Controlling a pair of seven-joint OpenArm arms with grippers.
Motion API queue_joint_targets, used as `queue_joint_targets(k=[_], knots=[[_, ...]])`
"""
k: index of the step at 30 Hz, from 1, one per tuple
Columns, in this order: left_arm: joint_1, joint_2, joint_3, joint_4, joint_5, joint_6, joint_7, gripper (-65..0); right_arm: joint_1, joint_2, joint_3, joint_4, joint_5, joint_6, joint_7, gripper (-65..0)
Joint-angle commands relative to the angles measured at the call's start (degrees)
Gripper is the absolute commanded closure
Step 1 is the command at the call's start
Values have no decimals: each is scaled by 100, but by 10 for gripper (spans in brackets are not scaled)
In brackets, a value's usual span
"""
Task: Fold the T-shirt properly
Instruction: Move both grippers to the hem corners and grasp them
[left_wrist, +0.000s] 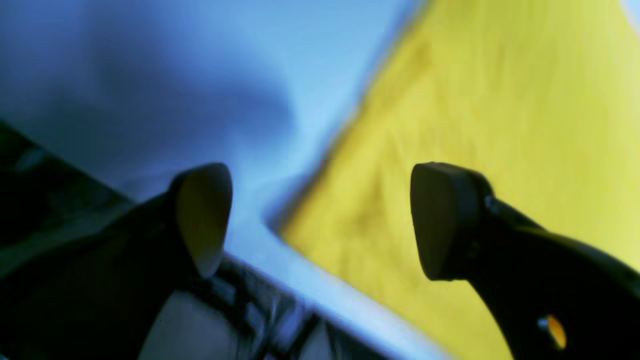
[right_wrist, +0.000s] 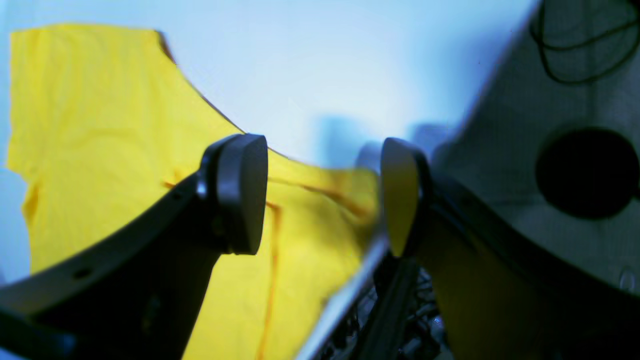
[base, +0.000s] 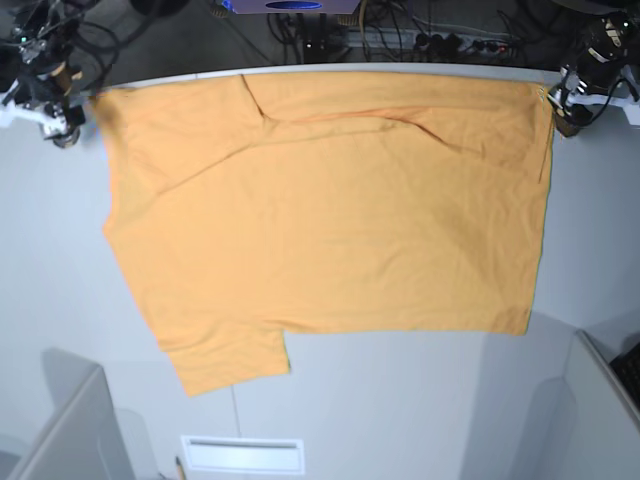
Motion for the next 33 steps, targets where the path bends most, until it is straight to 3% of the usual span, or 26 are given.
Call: queue_joint_targets(k=[1, 5, 10, 16, 20, 25, 29, 33], knots=[[-136, -78, -229, 225, -72, -62, -125, -535, 149, 162, -62, 63, 28, 45, 119, -339], [-875, -140, -387, 348, -37, -79, -125, -535, 1020, 672, -502, -588, 1, 45, 119, -339], [-1569, -641, 316, 339, -37, -79, -125, -533, 2417, 1402, -1363, -2126, 10, 71, 172, -341], [-1930, -782, 782, 330, -37, -53, -125, -532, 4061, 1815, -2216, -4060, 1, 994, 374, -341], [-1921, -834, 774, 330, -28, -53, -125, -532, 5107, 2044, -2990, -5572, -7, 1337, 911, -345], [-1745, -896, 774, 322, 7, -53, -125, -532, 6417, 2149, -4299, -7788, -7, 2199, 1992, -347], [-1622, -896, 765, 330, 631, -79, -125, -532, 7437, 1921, -5363, -9739, 1, 2867, 2818, -348], [-1543, -870, 774, 313, 1290, -88, -125, -532, 7666, 1666, -5952, -10258, 10, 3078, 3047, -348]])
